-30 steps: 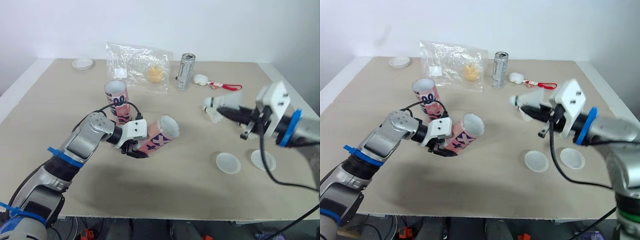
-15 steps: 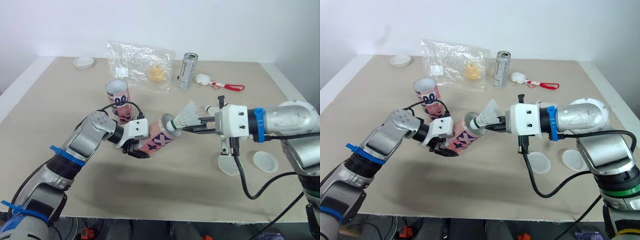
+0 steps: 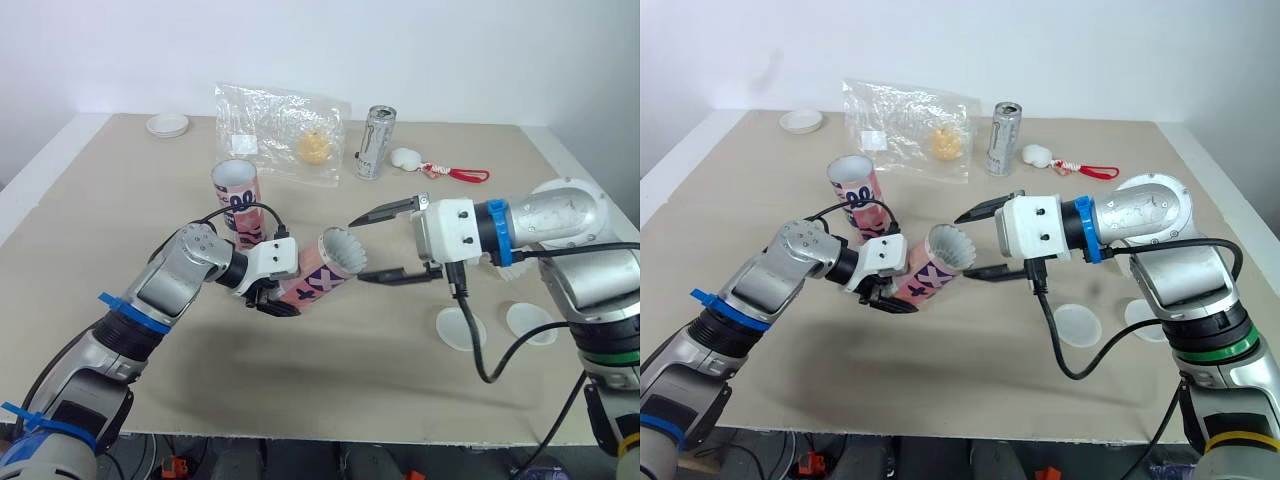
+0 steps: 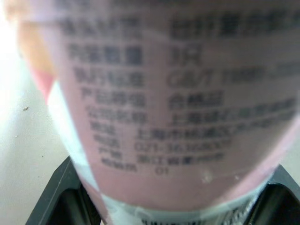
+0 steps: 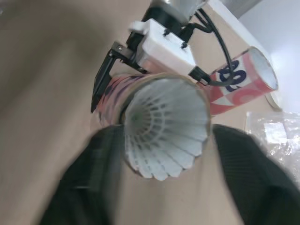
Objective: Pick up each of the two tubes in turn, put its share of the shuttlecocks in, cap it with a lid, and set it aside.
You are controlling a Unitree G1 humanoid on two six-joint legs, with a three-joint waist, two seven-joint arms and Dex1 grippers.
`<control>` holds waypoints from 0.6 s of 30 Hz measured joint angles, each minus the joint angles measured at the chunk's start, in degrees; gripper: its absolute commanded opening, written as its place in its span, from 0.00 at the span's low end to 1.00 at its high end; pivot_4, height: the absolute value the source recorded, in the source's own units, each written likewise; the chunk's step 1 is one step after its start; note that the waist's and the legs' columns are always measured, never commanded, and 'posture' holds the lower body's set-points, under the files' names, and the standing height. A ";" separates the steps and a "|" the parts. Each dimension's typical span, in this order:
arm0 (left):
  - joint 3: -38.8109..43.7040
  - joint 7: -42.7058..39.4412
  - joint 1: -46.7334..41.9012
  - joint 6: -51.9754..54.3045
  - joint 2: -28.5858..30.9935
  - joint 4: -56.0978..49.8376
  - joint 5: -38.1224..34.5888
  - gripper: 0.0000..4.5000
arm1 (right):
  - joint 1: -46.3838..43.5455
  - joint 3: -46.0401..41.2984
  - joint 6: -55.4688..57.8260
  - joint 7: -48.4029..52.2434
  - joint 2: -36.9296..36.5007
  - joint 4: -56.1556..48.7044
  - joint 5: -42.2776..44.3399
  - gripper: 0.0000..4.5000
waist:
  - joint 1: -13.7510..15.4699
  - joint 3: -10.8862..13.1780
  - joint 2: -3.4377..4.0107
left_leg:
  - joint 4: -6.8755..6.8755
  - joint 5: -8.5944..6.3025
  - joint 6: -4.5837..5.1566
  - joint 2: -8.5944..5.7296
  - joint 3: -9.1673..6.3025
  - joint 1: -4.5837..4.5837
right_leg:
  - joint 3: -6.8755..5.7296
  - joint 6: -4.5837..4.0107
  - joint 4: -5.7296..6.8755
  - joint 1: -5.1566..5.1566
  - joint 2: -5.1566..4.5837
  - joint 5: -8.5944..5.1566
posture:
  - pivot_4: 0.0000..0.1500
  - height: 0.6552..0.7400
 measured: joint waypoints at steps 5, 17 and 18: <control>-0.02 0.25 0.02 -0.14 -0.03 0.10 0.05 0.67 | -2.09 -6.23 12.30 -2.98 0.03 -0.08 8.82 0.99 | -0.01 0.00 0.00 | 0.04 0.00 0.00 0.00 0.00 0.01 | -0.01 -0.03 0.00 0.01 0.00 0.04 | 1.00 1.00; -0.24 0.06 -0.91 -4.59 -0.99 2.86 1.32 0.67 | -4.38 -0.99 18.62 -2.49 1.85 5.41 6.76 0.21 | -0.04 0.00 0.01 | 0.05 0.00 0.01 0.01 0.04 -0.01 | 0.01 -0.01 0.01 -0.03 0.01 0.04 | 1.00 1.00; -0.26 0.06 -0.95 -4.61 -1.03 2.89 1.37 0.67 | -4.53 -0.76 18.77 -2.48 2.07 5.29 6.76 0.19 | -0.04 0.00 0.00 | 0.05 0.00 0.01 0.01 0.03 -0.01 | 0.01 -0.01 0.01 -0.03 0.01 0.04 | 1.00 1.00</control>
